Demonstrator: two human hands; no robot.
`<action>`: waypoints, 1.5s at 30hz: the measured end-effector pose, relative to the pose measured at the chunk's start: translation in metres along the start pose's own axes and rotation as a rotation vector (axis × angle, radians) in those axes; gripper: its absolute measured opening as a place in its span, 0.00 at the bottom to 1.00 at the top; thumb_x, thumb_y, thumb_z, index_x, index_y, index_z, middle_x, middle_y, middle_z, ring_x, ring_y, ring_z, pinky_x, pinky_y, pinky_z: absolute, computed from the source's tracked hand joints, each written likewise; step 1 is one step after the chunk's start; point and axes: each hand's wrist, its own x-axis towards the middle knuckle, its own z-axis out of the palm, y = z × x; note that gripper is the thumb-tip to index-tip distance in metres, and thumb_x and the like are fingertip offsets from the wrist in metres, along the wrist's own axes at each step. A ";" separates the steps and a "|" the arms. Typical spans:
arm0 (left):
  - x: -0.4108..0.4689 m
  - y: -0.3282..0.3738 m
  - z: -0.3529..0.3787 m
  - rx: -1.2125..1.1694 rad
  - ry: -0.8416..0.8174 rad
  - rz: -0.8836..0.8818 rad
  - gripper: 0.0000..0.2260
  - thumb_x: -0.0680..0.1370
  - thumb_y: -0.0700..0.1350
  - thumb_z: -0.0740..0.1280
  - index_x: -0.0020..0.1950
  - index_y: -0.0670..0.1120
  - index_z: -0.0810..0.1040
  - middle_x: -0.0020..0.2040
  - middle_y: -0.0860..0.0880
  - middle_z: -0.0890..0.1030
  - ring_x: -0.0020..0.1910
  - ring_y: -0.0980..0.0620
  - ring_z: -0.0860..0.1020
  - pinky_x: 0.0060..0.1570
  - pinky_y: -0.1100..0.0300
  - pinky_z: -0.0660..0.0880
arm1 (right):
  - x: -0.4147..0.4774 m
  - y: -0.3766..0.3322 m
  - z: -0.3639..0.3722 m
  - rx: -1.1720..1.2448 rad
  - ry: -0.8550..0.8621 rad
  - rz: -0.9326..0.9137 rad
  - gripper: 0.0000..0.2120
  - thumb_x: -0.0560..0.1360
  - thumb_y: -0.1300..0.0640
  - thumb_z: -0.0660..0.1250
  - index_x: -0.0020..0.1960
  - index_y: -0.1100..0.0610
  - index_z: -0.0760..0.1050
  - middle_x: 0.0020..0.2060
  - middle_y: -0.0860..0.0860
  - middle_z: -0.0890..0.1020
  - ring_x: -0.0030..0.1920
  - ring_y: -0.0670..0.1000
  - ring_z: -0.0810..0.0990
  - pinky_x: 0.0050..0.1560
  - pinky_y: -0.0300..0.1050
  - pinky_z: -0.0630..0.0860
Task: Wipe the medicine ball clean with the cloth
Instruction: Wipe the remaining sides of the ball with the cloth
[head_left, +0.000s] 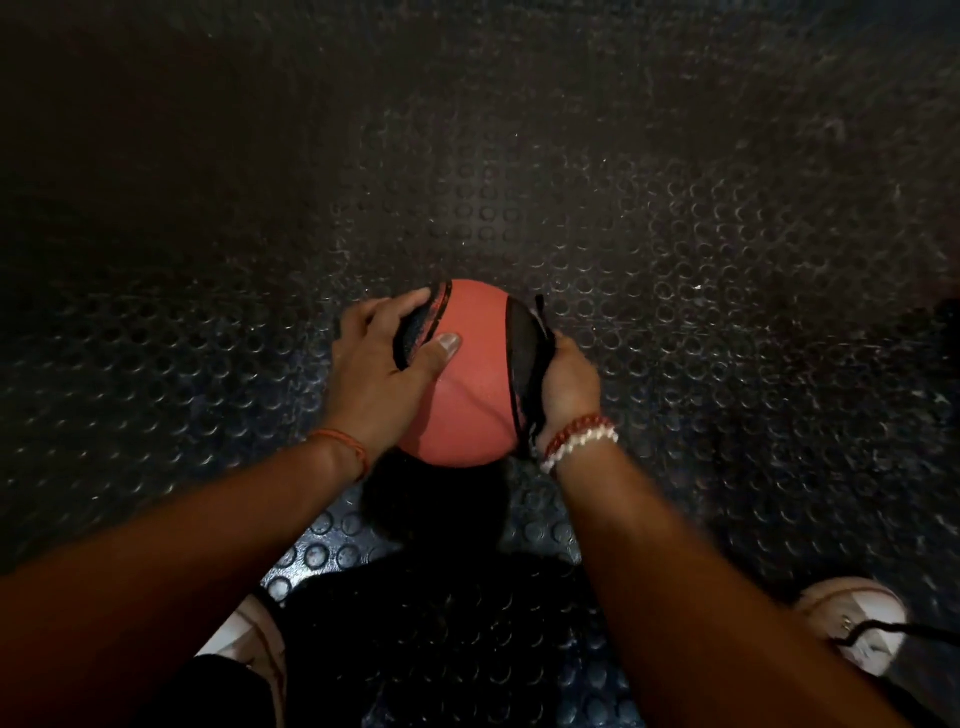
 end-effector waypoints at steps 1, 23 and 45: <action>0.000 0.000 0.000 -0.011 -0.002 -0.010 0.30 0.68 0.68 0.63 0.69 0.61 0.71 0.65 0.52 0.65 0.69 0.50 0.66 0.73 0.53 0.63 | -0.014 0.007 0.004 0.142 0.066 -0.003 0.17 0.78 0.52 0.58 0.60 0.56 0.79 0.61 0.53 0.79 0.64 0.54 0.76 0.69 0.48 0.68; -0.007 0.013 -0.001 -0.055 0.005 -0.079 0.22 0.75 0.54 0.72 0.68 0.58 0.73 0.63 0.51 0.65 0.68 0.50 0.66 0.67 0.61 0.60 | 0.000 -0.014 0.004 0.010 0.090 -0.076 0.24 0.66 0.41 0.58 0.51 0.56 0.81 0.54 0.52 0.82 0.56 0.55 0.79 0.64 0.57 0.73; -0.008 0.043 -0.028 0.097 -0.152 -0.236 0.26 0.80 0.53 0.65 0.77 0.54 0.64 0.71 0.47 0.65 0.71 0.45 0.68 0.71 0.53 0.63 | -0.047 -0.030 -0.039 -0.047 0.021 -0.148 0.12 0.78 0.63 0.62 0.57 0.56 0.80 0.51 0.55 0.83 0.53 0.54 0.81 0.60 0.54 0.77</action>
